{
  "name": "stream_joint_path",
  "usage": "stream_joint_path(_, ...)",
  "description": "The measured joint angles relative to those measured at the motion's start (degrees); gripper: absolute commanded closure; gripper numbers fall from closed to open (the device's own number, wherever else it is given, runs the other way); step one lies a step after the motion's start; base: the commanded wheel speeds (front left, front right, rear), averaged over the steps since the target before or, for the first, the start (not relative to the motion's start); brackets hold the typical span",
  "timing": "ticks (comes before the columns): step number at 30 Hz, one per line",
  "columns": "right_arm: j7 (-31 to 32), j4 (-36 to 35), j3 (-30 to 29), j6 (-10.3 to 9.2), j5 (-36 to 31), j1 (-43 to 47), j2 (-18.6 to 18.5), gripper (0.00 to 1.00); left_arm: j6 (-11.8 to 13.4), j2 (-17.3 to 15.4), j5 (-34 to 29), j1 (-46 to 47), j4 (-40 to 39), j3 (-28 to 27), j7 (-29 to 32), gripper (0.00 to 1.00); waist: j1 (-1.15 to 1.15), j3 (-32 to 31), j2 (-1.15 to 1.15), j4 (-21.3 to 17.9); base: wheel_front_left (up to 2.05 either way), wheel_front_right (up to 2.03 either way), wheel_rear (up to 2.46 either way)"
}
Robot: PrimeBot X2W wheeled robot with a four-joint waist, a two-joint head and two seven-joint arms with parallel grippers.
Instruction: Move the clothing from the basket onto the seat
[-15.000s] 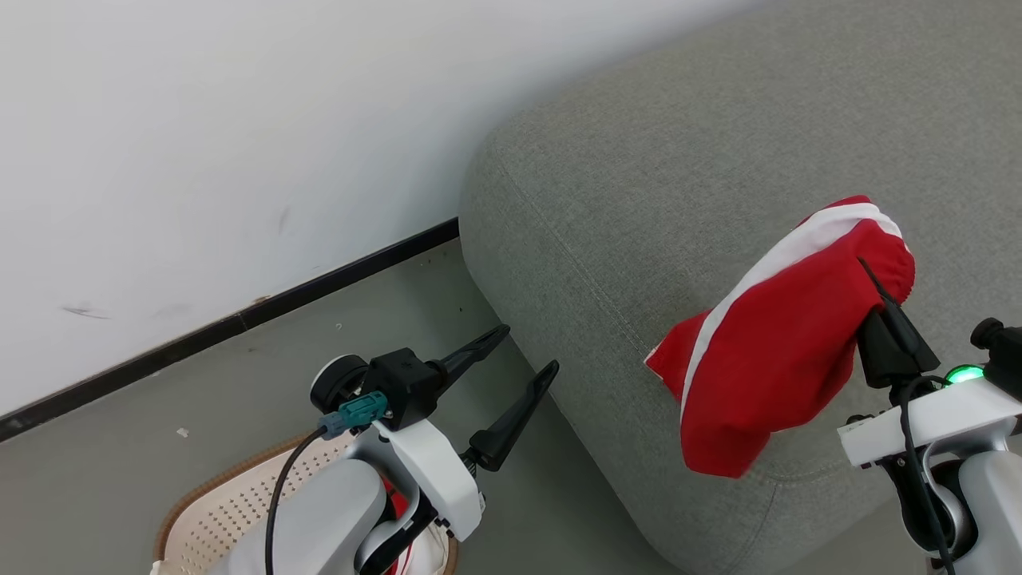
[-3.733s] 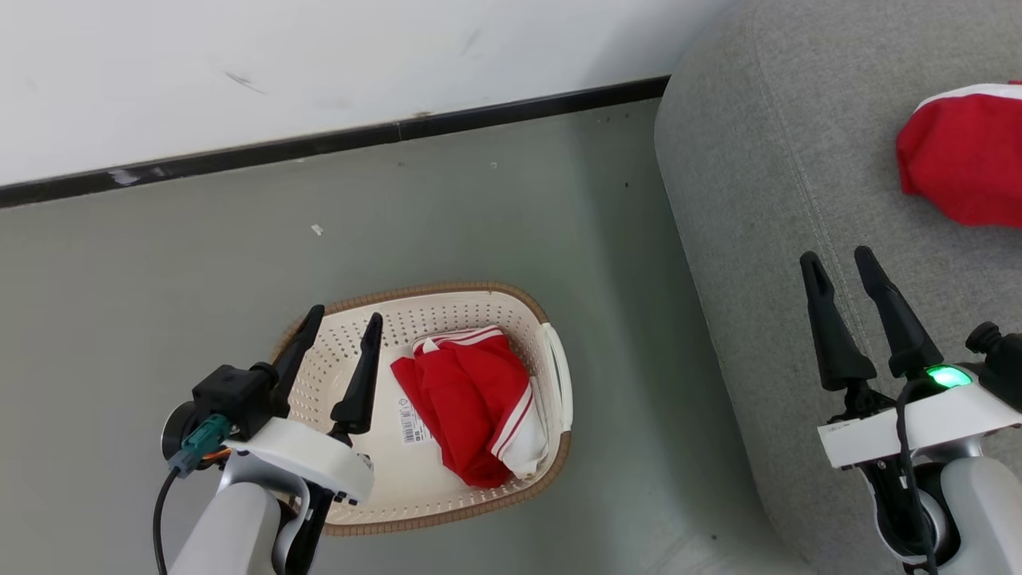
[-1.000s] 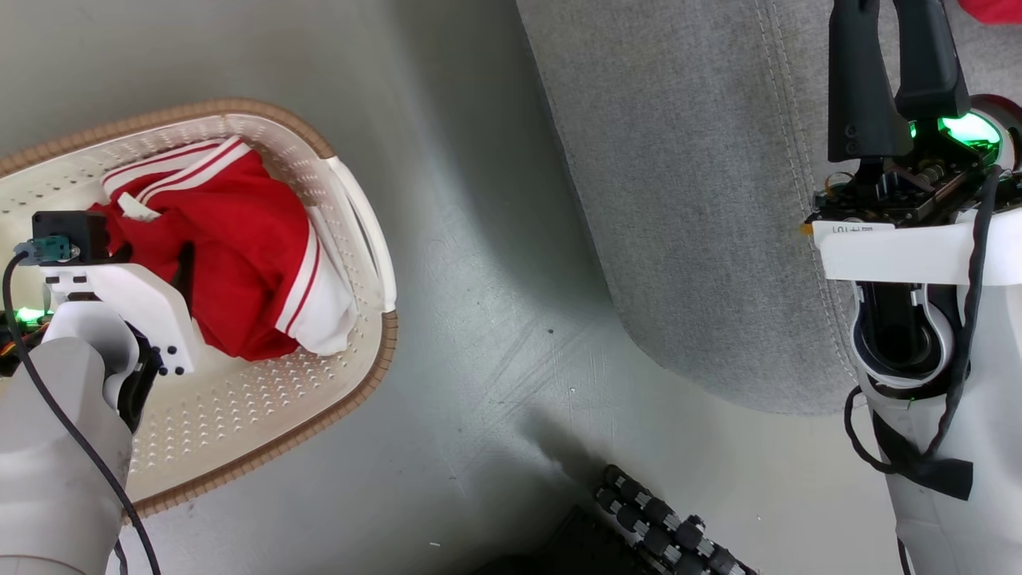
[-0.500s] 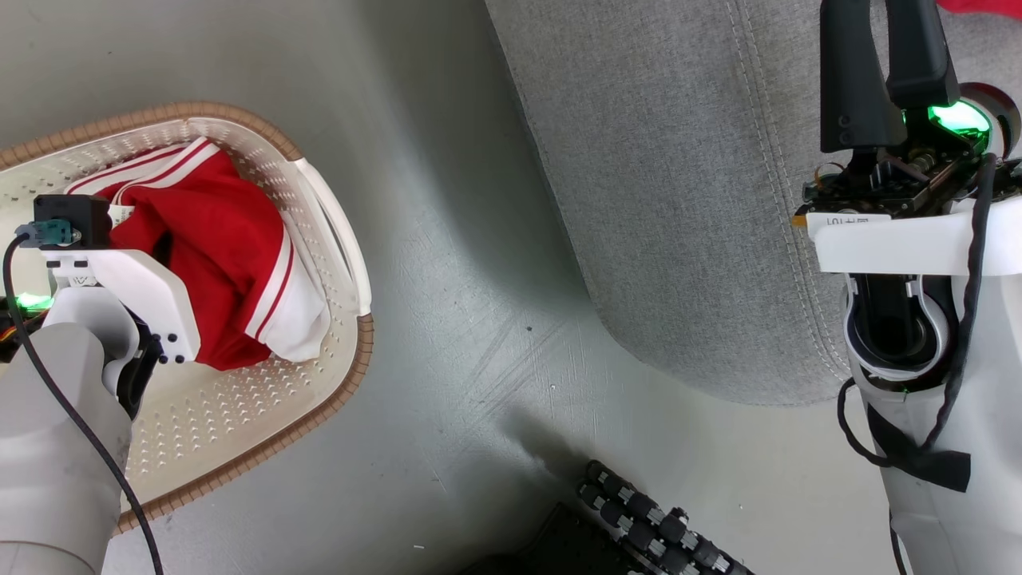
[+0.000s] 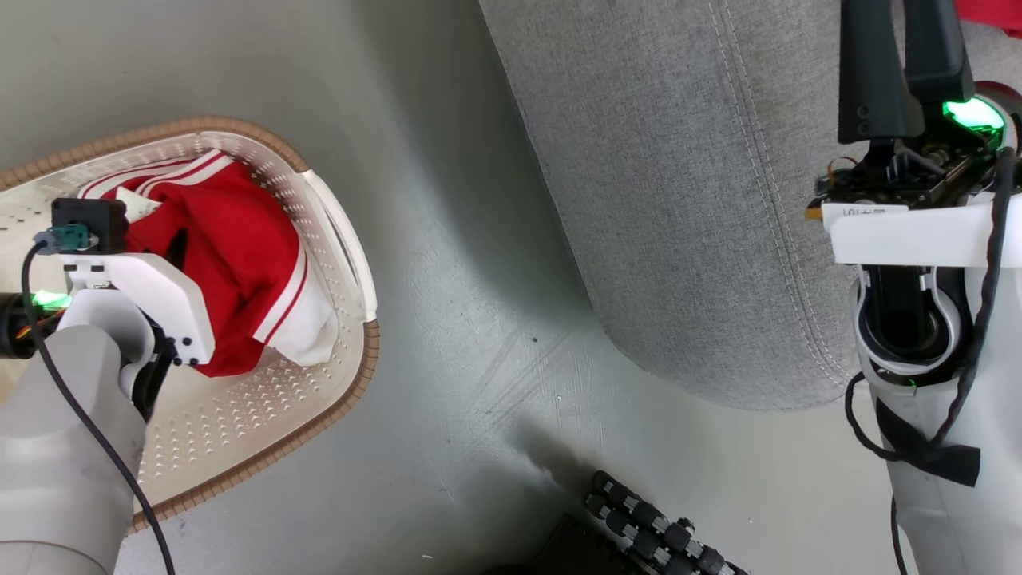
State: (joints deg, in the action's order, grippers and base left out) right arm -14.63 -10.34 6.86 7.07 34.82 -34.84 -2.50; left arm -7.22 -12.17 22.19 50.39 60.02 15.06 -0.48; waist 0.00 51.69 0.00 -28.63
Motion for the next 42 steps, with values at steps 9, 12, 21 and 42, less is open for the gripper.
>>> stream_joint_path(9,0.0,0.9,-0.8,0.01,-0.01,-0.95,0.0,0.0,-0.01,1.77,1.09,-0.91,-1.63,3.1,-3.36,1.0,0.0,-2.35,0.0,1.22,0.0,0.0,0.0)
stream_joint_path(12,0.0,1.25,-1.1,0.0,-0.13,-0.95,0.0,0.0,-0.01,1.76,2.02,-1.81,-2.31,3.96,-4.71,1.0,0.0,-3.31,0.0,1.71,0.0,0.0,0.0)
stream_joint_path(21,0.0,2.6,-3.59,0.0,-1.47,-0.88,0.0,0.0,-0.01,2.74,4.09,-4.52,-5.2,7.06,-8.59,1.0,0.0,-6.87,0.0,3.34,0.0,0.0,0.0)
stream_joint_path(42,0.0,7.16,-3.88,0.0,-4.14,2.15,-1.26,0.0,-0.01,3.79,11.45,-11.9,-15.34,12.03,-13.32,1.0,0.0,-17.76,0.0,8.27,0.0,0.0,0.0)
